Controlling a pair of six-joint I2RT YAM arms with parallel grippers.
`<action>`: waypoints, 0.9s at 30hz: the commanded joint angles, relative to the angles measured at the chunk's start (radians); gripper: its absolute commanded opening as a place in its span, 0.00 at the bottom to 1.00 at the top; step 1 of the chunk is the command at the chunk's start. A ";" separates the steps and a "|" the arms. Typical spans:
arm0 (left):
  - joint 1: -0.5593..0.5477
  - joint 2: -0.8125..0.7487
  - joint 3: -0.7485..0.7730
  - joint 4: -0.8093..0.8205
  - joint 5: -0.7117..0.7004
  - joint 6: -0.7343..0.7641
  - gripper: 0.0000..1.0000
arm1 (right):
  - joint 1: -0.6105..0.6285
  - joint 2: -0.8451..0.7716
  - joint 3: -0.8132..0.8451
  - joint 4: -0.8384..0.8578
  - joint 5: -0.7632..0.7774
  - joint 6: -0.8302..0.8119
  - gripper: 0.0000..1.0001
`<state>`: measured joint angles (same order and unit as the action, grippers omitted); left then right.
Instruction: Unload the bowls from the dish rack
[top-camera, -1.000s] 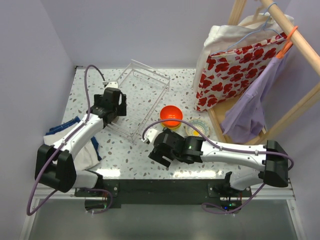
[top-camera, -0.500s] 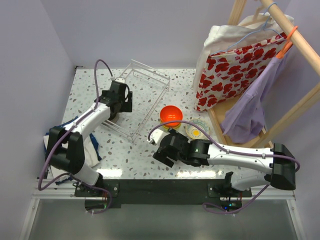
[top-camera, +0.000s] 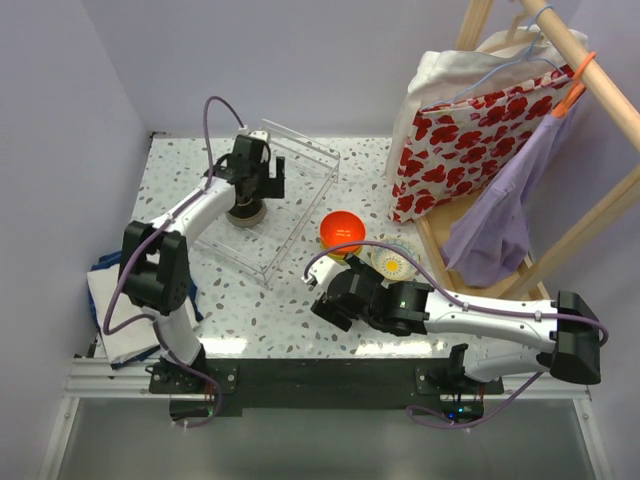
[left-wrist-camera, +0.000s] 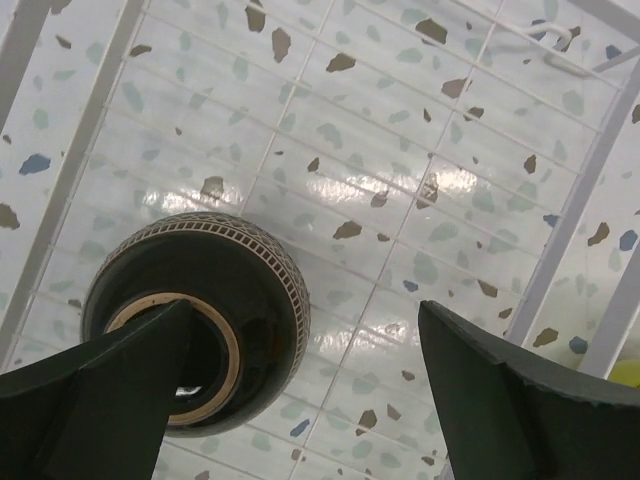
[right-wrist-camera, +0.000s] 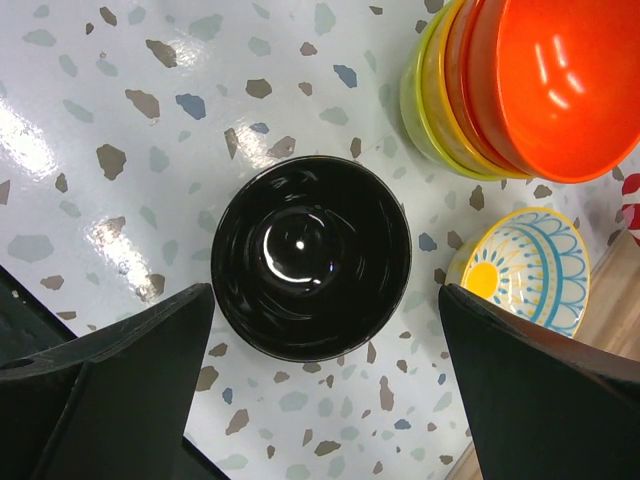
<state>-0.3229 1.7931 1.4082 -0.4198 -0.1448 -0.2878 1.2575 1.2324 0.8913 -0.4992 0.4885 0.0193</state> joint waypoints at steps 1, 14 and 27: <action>0.001 0.078 0.126 -0.008 0.073 0.025 1.00 | 0.002 -0.007 0.006 0.031 0.035 0.007 0.99; -0.165 -0.043 -0.061 0.117 -0.424 0.497 1.00 | 0.002 0.010 0.009 0.047 0.019 -0.001 0.99; -0.209 0.121 0.031 0.096 -0.484 0.510 1.00 | 0.002 0.033 0.024 0.030 0.005 0.005 0.99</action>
<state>-0.5385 1.8755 1.3769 -0.3443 -0.5880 0.2035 1.2575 1.2572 0.8913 -0.4927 0.4873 0.0189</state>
